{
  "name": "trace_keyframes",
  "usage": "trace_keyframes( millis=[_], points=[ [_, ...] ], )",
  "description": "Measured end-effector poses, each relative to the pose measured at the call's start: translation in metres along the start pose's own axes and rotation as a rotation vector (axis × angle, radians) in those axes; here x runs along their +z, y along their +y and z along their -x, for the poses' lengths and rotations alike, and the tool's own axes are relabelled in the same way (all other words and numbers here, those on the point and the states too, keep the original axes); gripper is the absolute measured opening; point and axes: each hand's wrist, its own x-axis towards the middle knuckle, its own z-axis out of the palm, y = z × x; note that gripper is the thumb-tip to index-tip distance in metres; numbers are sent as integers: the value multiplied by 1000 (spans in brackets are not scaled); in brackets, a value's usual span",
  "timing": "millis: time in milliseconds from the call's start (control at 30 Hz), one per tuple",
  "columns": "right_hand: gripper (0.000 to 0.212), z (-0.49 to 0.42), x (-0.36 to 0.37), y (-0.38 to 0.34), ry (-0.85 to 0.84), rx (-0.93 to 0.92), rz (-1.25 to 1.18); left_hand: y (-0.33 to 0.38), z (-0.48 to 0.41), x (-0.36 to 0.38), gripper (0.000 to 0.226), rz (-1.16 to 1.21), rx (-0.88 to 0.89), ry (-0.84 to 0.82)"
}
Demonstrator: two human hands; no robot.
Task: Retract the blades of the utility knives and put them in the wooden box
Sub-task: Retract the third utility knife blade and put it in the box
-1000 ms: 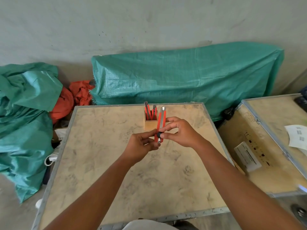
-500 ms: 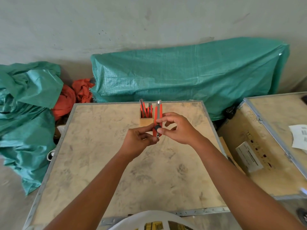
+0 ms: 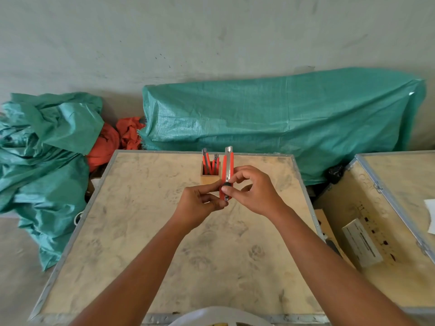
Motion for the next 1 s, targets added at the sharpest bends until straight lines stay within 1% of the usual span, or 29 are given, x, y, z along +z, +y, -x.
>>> trace_keyframes(
  millis=[67, 133, 233, 467, 633, 767, 900, 1000],
  points=[
    [19, -1, 5, 3, 51, -8, 23, 0, -3, 0, 55, 12, -8, 21],
    [19, -3, 8, 5, 74, 24, -46, -1, -7, -3, 55, -2, -6, 37],
    [21, -12, 6, 8, 71, 132, -187, -4, -14, -6, 55, -65, -1, 30],
    [27, -42, 4, 22, 28, 170, -248, -11, -38, -13, 53, -125, 1, 14],
    [32, -74, 6, 39, -28, 204, -239, -16, -70, -21, 55, -165, -26, 11],
    [32, -101, 10, 54, -40, 242, -226, -28, -103, -31, 56, -221, -75, 27],
    [30, -126, 21, 77, -23, 284, -167, -43, -137, -39, 51, -351, -129, 7],
    [28, -143, 34, 94, 17, 294, -117, -56, -160, -46, 53, -434, -160, -12]
  ],
)
